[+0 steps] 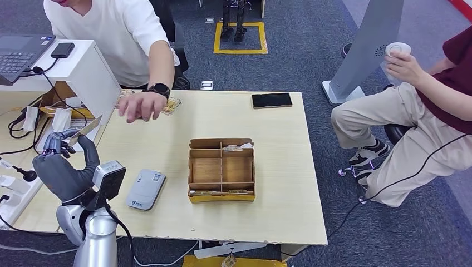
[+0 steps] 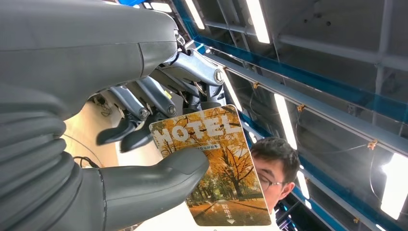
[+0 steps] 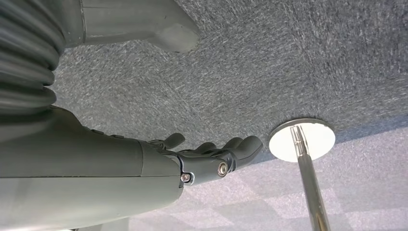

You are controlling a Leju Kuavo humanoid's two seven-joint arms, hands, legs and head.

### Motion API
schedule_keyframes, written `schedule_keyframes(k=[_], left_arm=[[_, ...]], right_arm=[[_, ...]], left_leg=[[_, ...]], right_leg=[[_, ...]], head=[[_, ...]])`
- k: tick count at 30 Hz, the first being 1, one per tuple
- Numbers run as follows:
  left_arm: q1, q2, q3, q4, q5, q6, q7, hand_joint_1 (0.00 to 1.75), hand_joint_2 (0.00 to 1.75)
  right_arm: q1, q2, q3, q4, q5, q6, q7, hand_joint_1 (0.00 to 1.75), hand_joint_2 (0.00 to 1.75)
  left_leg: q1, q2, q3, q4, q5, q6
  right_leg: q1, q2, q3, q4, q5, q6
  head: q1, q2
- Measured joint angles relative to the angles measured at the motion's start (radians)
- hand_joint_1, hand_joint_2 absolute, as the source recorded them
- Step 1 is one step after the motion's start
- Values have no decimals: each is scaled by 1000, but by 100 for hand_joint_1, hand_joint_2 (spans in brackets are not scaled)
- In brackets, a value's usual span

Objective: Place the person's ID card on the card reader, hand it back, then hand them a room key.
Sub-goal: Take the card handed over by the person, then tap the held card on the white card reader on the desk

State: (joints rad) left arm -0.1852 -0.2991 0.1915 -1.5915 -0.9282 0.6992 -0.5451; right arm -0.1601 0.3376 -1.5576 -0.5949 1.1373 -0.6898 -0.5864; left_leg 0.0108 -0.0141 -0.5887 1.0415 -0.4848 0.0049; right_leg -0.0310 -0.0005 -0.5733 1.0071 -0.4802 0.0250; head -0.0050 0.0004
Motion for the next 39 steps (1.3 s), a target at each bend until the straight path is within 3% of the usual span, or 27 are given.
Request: schedule_keyframes(k=[31,39], left_arm=[[-1,0,-7,0,-16,0,-12,175,175],[15,0,37,0,-168,2,14,175,175]], right_arm=[[-12,-1,0,12,-27,0,-1,0,175],[-8,-5,0,22,-57,0,-8,0,175]], left_leg=[[0,0,-1,0,0,0],[0,0,-1,0,0,0]], right_leg=[[0,0,0,0,0,0],[0,-1,0,0,0,0]], head=[[0,0],[0,0]])
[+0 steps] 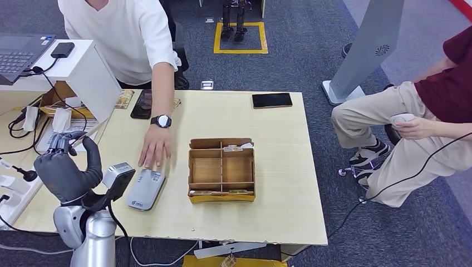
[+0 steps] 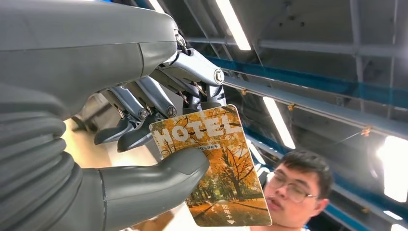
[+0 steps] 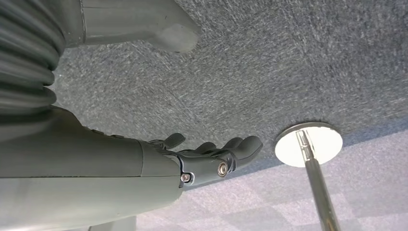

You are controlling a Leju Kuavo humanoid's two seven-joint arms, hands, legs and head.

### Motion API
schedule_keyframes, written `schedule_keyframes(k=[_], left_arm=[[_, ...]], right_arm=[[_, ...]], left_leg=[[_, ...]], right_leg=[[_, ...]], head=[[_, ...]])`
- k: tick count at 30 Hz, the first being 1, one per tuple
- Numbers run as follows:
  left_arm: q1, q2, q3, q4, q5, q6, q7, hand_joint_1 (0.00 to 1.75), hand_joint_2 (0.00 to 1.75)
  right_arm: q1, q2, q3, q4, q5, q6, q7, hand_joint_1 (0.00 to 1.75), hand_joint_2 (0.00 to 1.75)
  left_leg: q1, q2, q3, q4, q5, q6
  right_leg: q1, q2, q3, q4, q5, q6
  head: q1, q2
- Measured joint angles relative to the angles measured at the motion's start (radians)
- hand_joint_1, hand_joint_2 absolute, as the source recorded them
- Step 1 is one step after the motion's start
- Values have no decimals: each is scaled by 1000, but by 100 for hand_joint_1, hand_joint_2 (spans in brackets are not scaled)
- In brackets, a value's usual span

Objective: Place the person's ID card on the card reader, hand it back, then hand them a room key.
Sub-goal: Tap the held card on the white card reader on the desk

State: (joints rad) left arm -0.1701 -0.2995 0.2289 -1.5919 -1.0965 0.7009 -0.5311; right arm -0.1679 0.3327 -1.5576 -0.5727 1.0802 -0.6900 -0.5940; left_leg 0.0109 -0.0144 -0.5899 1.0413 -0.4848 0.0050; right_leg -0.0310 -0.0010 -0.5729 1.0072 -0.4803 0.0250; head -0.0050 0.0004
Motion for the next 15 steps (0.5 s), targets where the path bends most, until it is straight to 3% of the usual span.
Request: schedule_keyframes(k=[15], left_arm=[[78,1,120,9,-67,0,80,175,175]], right_arm=[[11,0,0,-4,-44,0,22,0,175]], left_leg=[[0,-1,-1,0,0,0]], right_leg=[[0,-1,0,0,-1,0]], head=[[0,0]])
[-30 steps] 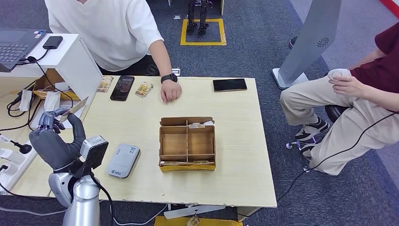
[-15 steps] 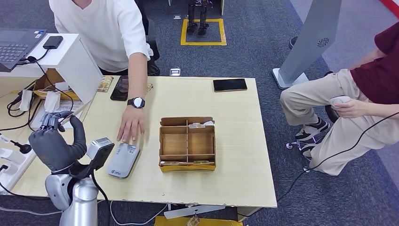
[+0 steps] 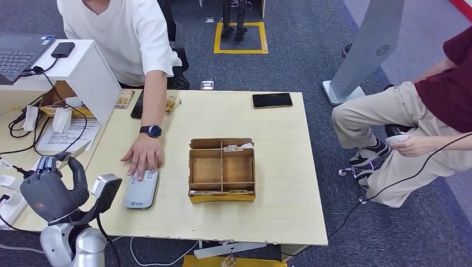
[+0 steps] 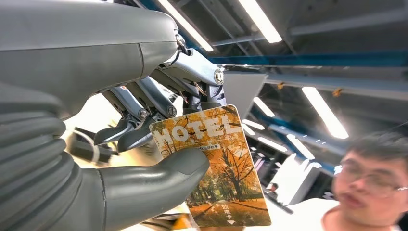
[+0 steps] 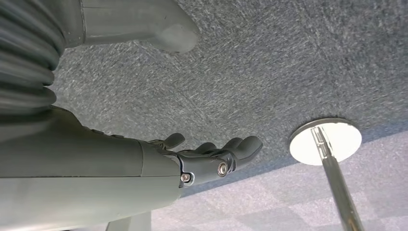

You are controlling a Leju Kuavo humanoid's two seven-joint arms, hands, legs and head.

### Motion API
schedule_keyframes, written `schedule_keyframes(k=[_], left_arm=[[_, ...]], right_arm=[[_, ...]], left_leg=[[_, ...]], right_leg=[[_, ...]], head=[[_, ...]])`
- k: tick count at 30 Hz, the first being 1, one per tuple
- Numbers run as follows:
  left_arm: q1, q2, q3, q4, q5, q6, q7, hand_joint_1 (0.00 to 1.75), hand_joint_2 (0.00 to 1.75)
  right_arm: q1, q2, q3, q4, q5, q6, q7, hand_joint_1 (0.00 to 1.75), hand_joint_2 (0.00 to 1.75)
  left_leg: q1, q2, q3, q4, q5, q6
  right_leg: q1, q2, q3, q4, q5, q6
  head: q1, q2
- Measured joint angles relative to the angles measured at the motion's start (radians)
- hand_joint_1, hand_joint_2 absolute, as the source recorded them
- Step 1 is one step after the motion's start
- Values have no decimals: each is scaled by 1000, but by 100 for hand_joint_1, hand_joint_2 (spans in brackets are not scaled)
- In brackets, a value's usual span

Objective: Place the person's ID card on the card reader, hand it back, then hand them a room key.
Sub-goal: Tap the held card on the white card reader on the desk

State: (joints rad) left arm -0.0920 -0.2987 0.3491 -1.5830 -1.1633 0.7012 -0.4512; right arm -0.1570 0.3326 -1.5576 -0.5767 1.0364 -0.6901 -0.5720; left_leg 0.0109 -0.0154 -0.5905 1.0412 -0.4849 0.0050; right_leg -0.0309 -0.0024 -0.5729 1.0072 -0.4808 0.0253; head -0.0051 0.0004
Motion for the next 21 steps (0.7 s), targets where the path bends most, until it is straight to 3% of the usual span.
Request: schedule_keyframes(k=[21], left_arm=[[93,1,61,199,-183,0,106,175,175]], right_arm=[[6,2,0,-18,-32,0,15,0,175]], left_leg=[[0,0,0,0,0,0]], right_leg=[[0,0,0,0,0,0]], head=[[0,0]])
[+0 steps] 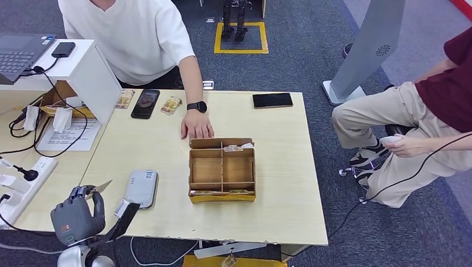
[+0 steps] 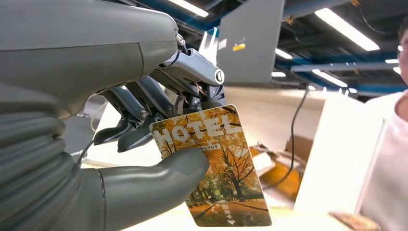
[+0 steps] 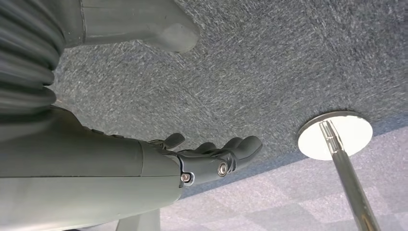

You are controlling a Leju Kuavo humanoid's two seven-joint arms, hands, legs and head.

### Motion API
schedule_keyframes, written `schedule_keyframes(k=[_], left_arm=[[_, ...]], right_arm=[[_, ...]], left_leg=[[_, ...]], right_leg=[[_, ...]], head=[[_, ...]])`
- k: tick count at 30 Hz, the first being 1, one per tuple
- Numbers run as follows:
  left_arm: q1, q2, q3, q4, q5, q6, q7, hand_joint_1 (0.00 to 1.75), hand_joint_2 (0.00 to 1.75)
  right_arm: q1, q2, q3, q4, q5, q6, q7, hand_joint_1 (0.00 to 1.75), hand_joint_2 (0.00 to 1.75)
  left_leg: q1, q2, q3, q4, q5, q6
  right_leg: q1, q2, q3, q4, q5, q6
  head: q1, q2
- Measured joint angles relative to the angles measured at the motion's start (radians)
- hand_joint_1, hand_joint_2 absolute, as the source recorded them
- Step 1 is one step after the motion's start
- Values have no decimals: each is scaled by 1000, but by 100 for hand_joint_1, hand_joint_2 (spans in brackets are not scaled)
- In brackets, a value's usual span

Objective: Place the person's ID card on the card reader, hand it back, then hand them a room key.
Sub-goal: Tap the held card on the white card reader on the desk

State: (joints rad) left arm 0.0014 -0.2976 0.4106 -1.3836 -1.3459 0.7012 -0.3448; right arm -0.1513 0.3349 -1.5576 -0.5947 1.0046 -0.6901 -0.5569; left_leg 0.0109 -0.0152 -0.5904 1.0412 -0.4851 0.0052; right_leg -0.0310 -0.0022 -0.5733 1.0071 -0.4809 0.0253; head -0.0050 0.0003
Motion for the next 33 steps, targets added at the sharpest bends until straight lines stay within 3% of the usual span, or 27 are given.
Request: schedule_keyframes(k=[13,33], left_arm=[[13,1,-27,144,-13,0,17,175,175],[14,5,-83,217,-15,3,25,175,175]], right_arm=[[0,0,0,1,-10,0,-10,0,175],[0,0,0,8,-8,0,-29,0,175]], left_leg=[[0,0,0,0,0,0],[0,-1,1,0,0,0]], right_leg=[[0,0,0,0,0,0],[0,-2,1,0,0,0]], head=[[0,0],[0,0]])
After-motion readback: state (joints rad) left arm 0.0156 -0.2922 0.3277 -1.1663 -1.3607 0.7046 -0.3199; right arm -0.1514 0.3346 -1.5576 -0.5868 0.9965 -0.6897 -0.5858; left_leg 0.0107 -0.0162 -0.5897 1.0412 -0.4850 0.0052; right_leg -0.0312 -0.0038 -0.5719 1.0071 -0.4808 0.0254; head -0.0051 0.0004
